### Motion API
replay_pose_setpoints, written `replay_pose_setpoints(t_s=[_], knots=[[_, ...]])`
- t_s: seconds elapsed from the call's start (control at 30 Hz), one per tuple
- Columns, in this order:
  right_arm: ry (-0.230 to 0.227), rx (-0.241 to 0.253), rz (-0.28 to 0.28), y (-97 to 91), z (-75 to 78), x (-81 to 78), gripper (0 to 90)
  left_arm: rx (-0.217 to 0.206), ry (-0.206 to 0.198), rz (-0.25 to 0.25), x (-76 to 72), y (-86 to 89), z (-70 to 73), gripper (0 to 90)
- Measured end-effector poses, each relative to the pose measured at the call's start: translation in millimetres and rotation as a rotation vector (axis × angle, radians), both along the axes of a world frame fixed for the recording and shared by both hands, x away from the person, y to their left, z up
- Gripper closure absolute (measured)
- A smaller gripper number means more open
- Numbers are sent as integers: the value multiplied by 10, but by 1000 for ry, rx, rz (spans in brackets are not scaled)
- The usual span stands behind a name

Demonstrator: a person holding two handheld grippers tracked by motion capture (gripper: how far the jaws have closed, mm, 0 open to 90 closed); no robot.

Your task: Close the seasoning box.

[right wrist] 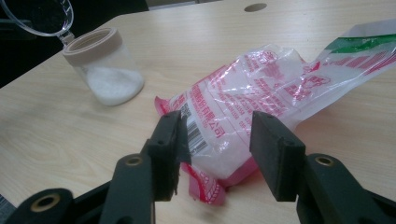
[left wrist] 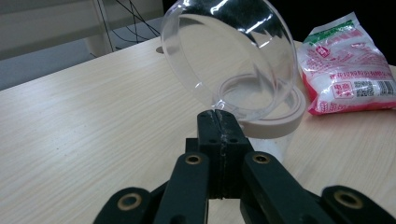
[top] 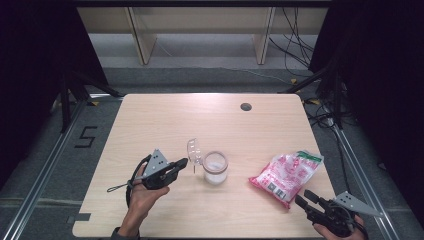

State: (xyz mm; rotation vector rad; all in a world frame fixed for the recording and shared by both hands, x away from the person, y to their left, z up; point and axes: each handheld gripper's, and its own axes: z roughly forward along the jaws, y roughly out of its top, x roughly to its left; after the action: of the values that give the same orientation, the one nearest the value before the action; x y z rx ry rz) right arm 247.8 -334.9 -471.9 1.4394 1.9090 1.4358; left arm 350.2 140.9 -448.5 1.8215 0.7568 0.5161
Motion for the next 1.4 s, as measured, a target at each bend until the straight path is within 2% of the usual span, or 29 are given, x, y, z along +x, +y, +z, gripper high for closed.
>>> replay_pose_setpoints(t_s=[0.03,0.07,0.1,0.13,0.17,0.2,0.23,0.3,0.33,0.4,0.43,0.47,0.5,0.53,0.63,0.7,0.73,0.83,0.87,0.97,1.03,1.07,1.2,1.23,1.27,1.3,1.33,1.4], knots=[[-13,-12,5,-8,-6,5,521,-13,3,-4,10,-11,-5,895],[-8,-5,13,-2,-3,-4,516,1,-2,-3,17,-17,3,895],[-16,-15,3,-1,-1,-13,506,-8,6,-1,18,-30,2,895],[-23,-21,3,-3,-6,-13,497,1,1,-2,23,-31,9,895],[-7,-6,6,9,-8,-18,487,3,-1,-4,31,-35,13,895],[-31,-38,-8,-5,-10,-15,483,-10,5,-11,40,-44,9,895],[2,-1,-24,28,-5,-36,483,-10,5,-6,41,-51,15,894],[-15,-2,1,18,0,-40,483,-4,0,-8,46,-58,27,894],[-42,-33,-4,9,-13,-29,482,-4,-1,-9,49,-62,30,894],[-34,-25,5,20,-6,-44,476,-15,-3,-10,58,-66,31,894],[4,7,2,49,-3,-60,476,-15,-3,-7,58,-63,33,894],[-37,-20,20,32,-18,-37,476,-12,-3,-6,56,-60,37,894],[-9,8,3,56,-8,-64,476,-11,2,1,50,-58,41,893],[-38,-21,11,41,-10,-54,476,-5,-3,-4,52,-52,46,893],[-17,-12,12,56,-3,-73,476,-8,-10,-1,56,-46,51,892],[-23,-14,16,59,-8,-78,474,-12,-13,0,59,-46,55,892],[-23,-33,28,41,0,-82,474,-11,-11,3,56,-44,61,892],[-20,-11,21,68,-4,-97,473,-11,-12,3,64,-43,62,892],[-45,-25,21,61,-9,-90,472,-17,-14,0,69,-47,59,892],[-39,-29,29,68,-11,-99,471,-21,-16,4,68,-58,63,892],[-18,-47,26,68,-4,-112,469,-25,-12,5,66,-64,64,892],[-23,-19,29,85,-12,-111,468,-28,-10,6,66,-67,65,892],[-21,-11,41,90,-20,-111,466,-15,-17,5,61,-57,81,892],[-19,-28,32,81,-15,-115,465,-18,-17,10,62,-56,83,892],[-39,-51,32,65,-22,-101,464,-17,-17,11,62,-56,84,892],[-35,-55,30,65,-23,-101,464,-18,-17,12,62,-57,83,892],[-36,-28,38,78,-23,-103,464,-18,-17,13,61,-59,83,892],[-16,-20,39,86,-14,-118,464,-20,-19,14,57,-64,85,891]])
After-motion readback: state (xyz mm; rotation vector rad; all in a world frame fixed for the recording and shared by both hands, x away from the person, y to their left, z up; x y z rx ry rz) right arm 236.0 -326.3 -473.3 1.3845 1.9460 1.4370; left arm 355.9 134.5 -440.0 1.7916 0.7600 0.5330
